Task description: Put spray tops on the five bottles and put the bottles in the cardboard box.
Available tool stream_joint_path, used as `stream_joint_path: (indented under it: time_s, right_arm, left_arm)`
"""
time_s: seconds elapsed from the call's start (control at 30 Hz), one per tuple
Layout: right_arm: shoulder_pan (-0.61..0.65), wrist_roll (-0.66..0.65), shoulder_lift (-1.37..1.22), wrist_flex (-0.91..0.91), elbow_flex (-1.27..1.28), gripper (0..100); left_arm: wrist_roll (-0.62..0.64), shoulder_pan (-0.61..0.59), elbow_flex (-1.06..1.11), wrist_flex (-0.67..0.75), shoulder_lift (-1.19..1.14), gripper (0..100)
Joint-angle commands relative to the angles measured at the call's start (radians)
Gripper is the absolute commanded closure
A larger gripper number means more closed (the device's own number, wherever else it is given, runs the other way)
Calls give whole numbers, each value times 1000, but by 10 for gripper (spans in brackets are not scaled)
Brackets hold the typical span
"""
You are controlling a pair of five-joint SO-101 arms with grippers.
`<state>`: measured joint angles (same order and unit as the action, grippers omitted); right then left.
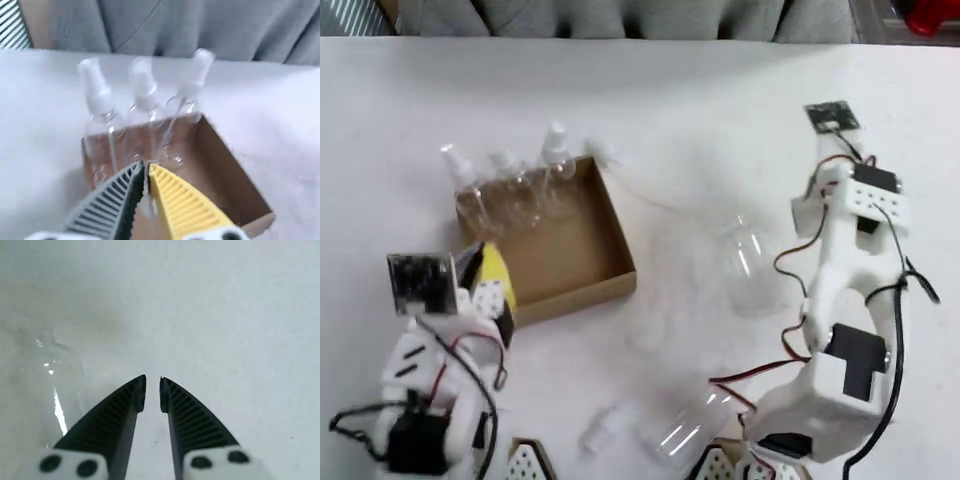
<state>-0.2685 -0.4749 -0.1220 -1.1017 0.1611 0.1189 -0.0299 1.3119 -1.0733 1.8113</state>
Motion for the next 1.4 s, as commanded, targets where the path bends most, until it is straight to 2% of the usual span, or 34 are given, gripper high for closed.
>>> stream_joint_path:
  time_s: [0.0,0.2,0.47,0.6,0.77,0.9,1.0,1.37]
  right_arm:
    - [-68,9,53,-5,-23,980]
    - [-117,2,47,-5,0,980]
    - [-128,9,50,31,78,980]
    - [-122,11,48,31,101,980]
    - [-113,11,48,31,114,980]
    - [-99,11,47,31,132,980]
    - [-93,11,51,56,173,980]
    - [-38,11,48,208,327,980]
  left_arm:
    - [15,163,-133,-9,-1,978]
    - [25,295,-106,224,-139,978]
    - [259,453,-130,640,-556,978]
    - [387,479,-192,781,-777,976]
    - [614,481,-316,862,-1040,970]
    - [736,484,-450,879,-1264,861]
    - [783,484,-543,878,-1411,803]
    - [956,470,-795,878,-1837,797]
